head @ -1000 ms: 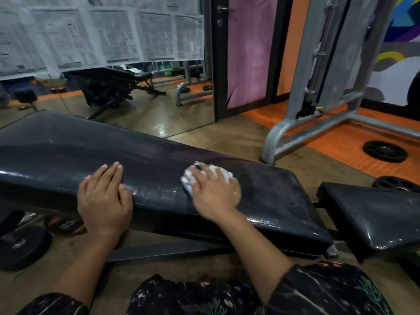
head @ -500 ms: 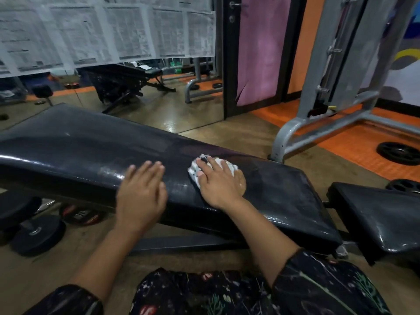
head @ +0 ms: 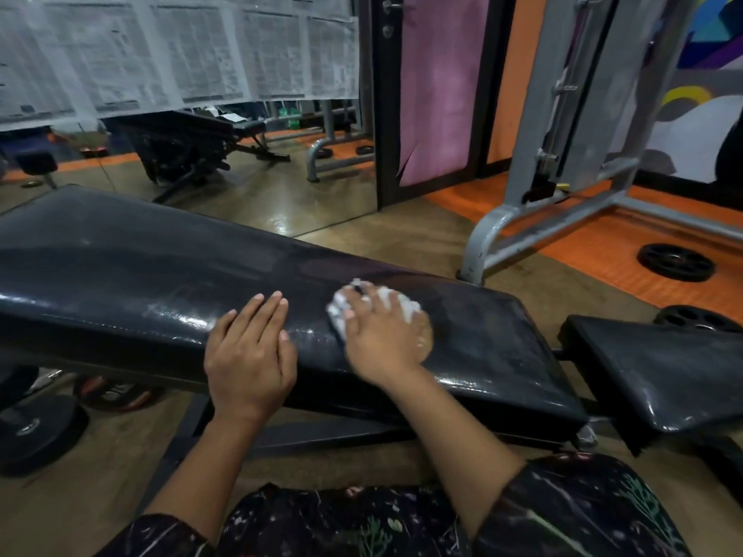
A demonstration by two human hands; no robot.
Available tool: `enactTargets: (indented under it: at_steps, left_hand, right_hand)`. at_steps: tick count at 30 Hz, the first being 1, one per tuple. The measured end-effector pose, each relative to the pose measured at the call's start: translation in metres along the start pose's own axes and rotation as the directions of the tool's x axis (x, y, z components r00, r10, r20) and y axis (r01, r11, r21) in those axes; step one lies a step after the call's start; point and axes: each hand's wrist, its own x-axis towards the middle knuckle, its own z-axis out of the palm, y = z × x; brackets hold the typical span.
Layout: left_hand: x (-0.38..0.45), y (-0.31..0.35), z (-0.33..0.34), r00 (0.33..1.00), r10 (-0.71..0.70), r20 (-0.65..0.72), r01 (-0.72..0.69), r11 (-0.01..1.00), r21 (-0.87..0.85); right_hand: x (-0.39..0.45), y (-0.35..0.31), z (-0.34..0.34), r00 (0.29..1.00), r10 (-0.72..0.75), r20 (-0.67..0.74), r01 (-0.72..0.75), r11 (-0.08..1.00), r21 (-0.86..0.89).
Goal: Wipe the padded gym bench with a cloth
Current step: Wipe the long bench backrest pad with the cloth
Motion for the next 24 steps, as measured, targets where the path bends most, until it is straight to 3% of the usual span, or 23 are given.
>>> enactTargets:
  at_steps: [3, 5, 7, 10, 12, 17, 20, 24]
  left_hand:
    - [-0.001, -0.001, 0.000, 1.000, 0.012, -0.003, -0.012, 1.000, 0.009]
    - [-0.001, -0.003, 0.000, 1.000, 0.011, -0.016, -0.011, 1.000, 0.010]
    - [-0.002, -0.002, -0.001, 1.000, 0.008, -0.027, -0.007, 1.000, 0.007]
    - [-0.002, 0.001, -0.002, 0.999, 0.002, -0.037, -0.002, 1.000, -0.001]
    - [-0.001, 0.003, -0.002, 0.999, -0.006, -0.033, 0.006, 1.000, -0.010]
    - [-0.001, 0.002, -0.001, 1.000, -0.004, -0.026, 0.004, 1.000, 0.006]
    - [-0.002, 0.000, -0.001, 1.000, 0.000, -0.025, 0.000, 1.000, 0.012]
    - [-0.002, 0.002, -0.004, 1.000, -0.017, -0.010, 0.017, 1.000, 0.011]
  right_hand:
    - [-0.042, -0.025, 0.005, 0.983, -0.182, -0.015, 0.182, 0.982, 0.041]
    - [-0.069, -0.006, 0.005, 0.961, -0.275, -0.042, 0.275, 0.961, -0.006]
    - [-0.076, 0.029, 0.000, 0.972, -0.224, -0.064, 0.220, 0.973, -0.071]
    - [-0.051, 0.066, -0.011, 0.996, 0.071, -0.056, -0.074, 0.995, -0.062]
    - [-0.025, 0.055, -0.012, 0.988, 0.148, -0.053, -0.150, 0.988, -0.045]
    - [-0.033, -0.007, 0.002, 0.997, -0.081, -0.020, 0.081, 0.996, 0.021]
    - [-0.063, 0.012, -0.002, 0.980, -0.196, -0.044, 0.197, 0.980, 0.000]
    - [-0.041, 0.046, -0.013, 0.998, -0.046, -0.031, 0.045, 0.998, -0.032]
